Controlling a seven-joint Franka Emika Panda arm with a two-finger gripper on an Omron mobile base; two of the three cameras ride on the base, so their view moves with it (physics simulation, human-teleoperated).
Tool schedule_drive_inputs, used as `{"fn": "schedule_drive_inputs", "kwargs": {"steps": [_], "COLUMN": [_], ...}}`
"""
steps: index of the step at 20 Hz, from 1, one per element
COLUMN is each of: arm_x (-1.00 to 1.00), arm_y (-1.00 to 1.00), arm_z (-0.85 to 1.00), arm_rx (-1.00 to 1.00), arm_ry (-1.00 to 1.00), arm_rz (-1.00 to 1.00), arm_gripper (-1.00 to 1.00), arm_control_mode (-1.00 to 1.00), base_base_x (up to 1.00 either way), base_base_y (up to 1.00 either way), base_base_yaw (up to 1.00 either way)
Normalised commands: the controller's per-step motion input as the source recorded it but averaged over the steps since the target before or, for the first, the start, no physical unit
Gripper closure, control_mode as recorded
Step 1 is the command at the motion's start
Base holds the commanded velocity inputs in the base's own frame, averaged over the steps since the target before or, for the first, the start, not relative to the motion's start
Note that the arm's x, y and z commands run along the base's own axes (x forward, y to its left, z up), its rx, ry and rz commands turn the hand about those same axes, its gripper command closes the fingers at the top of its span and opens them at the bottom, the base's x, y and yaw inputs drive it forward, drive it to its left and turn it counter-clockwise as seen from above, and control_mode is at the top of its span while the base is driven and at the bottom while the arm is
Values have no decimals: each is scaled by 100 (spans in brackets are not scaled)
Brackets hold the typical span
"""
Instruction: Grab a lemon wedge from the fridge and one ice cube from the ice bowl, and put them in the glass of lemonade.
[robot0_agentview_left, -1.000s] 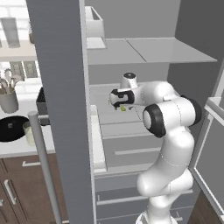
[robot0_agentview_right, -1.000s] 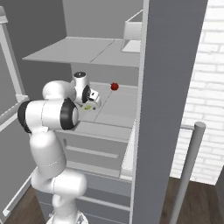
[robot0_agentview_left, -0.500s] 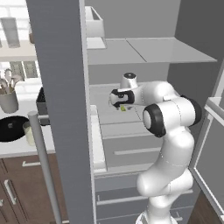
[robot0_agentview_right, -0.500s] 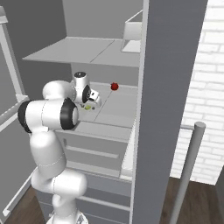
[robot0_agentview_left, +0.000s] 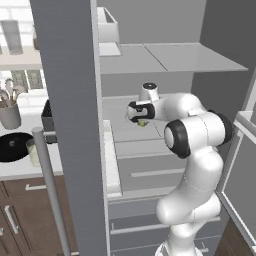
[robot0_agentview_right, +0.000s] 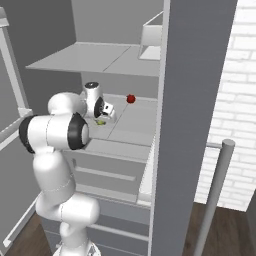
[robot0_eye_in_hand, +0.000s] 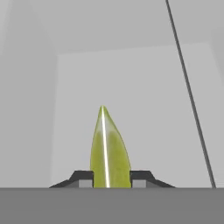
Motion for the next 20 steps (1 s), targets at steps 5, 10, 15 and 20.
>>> {"fn": "schedule_drive_inputs", "kwargs": {"steps": [5, 10, 15, 20], "arm_x": [-88, -91, -83, -100], "arm_y": [-42, -38, -10, 0], "arm_z": [4, 37, 94, 100], "arm_rx": [6, 2, 0, -1], "arm_ry": [-19, -5, 2, 7], "arm_rz": [0, 0, 0, 0], "arm_gripper": [100, 100, 100, 100], "arm_control_mode": [-100, -100, -100, -100], "base_base_x": [0, 0, 0, 0], "base_base_y": [0, 0, 0, 0], "base_base_yaw": [0, 0, 0, 0]}}
